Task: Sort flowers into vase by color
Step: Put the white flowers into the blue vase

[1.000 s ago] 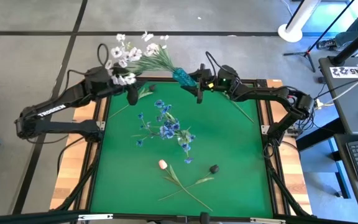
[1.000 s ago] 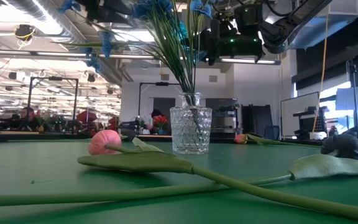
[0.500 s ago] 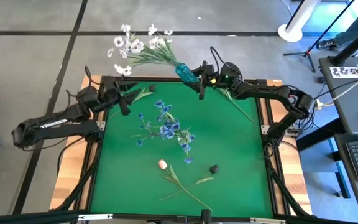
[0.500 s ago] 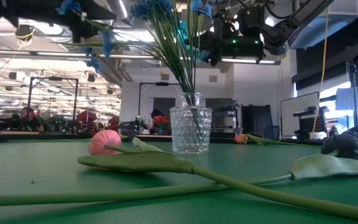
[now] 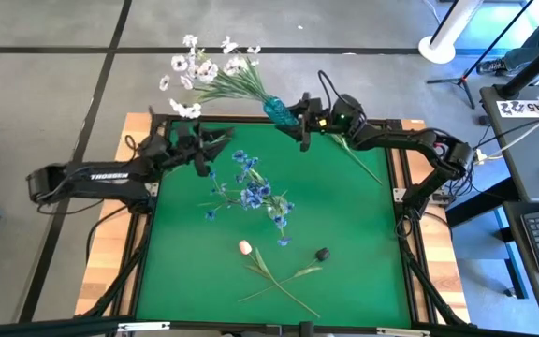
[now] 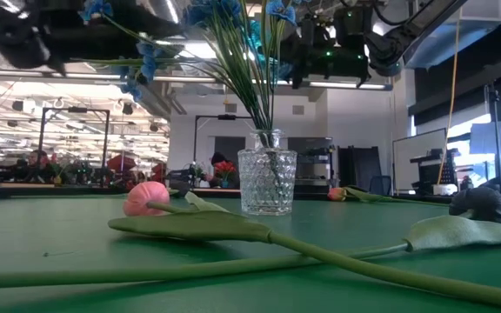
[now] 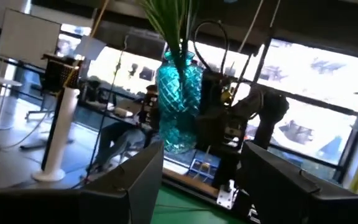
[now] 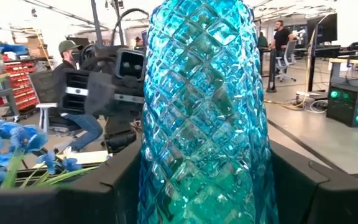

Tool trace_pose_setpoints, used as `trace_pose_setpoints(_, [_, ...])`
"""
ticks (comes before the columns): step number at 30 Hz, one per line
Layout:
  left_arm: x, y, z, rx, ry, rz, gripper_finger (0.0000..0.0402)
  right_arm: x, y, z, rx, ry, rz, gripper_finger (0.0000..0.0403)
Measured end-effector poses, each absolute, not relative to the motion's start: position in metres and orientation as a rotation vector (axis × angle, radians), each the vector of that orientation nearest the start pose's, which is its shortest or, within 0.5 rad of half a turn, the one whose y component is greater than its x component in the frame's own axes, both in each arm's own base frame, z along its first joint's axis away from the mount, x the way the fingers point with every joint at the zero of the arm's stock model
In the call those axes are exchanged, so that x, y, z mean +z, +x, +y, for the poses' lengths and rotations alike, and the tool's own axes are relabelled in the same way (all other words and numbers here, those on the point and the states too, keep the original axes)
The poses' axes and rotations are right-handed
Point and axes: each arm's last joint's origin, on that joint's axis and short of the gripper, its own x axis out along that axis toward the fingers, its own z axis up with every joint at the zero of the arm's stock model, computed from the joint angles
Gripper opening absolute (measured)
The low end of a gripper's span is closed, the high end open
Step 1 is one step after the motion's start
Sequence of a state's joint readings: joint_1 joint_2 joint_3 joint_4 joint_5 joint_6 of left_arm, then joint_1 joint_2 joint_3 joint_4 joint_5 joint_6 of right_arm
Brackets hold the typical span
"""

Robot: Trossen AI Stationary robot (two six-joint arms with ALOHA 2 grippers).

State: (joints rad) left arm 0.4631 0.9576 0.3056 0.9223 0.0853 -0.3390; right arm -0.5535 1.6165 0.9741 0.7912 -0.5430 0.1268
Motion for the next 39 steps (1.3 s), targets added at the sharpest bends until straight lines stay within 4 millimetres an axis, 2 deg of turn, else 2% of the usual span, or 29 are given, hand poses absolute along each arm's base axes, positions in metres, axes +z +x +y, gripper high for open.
trace_pose_setpoints(7, [0.253, 0.211, 0.116, 0.314, -0.262, -0.256, 0.0212, 0.282, 0.316, -0.163, 0.039, 0.046, -0.128, 0.0246])
trace_pose_setpoints(12, [0.273, 0.238, 0.137, 0.231, -0.252, -0.272, 0.0212, 0.281, 0.318, -0.161, 0.039, 0.052, -0.120, 0.0246])
trace_pose_setpoints(20, [0.290, 0.269, 0.155, 0.190, -0.233, -0.298, 0.0212, 0.281, 0.318, -0.161, 0.046, 0.057, -0.110, 0.0246])
trace_pose_setpoints(27, [0.292, 0.281, 0.159, 0.132, -0.232, -0.290, 0.0212, 0.278, 0.318, -0.161, 0.054, 0.064, -0.081, 0.0246])
trace_pose_setpoints(33, [0.293, 0.280, 0.158, 0.117, -0.227, -0.295, 0.0212, 0.276, 0.318, -0.160, 0.056, 0.057, -0.067, 0.0246])
trace_pose_setpoints(39, [0.294, 0.276, 0.165, 0.148, -0.222, -0.300, 0.0212, 0.273, 0.318, -0.160, 0.049, 0.073, -0.034, 0.0246])
